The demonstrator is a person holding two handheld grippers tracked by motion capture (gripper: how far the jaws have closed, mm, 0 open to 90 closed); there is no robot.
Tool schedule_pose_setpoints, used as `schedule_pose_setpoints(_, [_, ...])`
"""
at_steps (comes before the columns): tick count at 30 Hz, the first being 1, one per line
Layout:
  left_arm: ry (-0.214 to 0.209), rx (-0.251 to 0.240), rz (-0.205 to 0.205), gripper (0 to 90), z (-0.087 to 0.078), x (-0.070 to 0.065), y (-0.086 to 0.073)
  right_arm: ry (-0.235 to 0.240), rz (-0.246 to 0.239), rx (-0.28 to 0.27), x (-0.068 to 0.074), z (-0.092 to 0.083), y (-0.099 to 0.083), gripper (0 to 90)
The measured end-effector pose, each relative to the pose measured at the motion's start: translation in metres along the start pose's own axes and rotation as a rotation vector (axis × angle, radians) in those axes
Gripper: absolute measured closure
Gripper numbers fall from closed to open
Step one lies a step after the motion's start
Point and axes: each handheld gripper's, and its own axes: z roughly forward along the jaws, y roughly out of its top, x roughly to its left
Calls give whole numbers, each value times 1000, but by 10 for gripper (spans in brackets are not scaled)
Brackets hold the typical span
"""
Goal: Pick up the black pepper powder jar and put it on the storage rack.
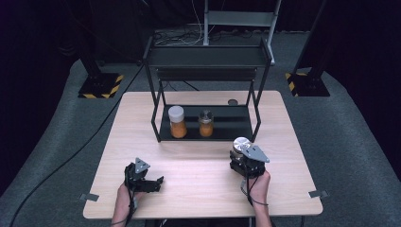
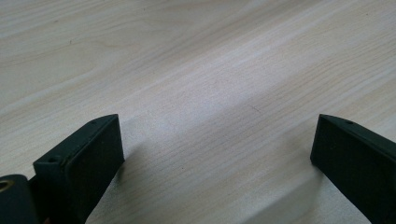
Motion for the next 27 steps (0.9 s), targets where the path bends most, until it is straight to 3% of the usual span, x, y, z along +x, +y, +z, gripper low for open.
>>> schedule_pose_setpoints(27, [1,1,1,22,0,0,0,-3,-20,-8,-1,12,12,301])
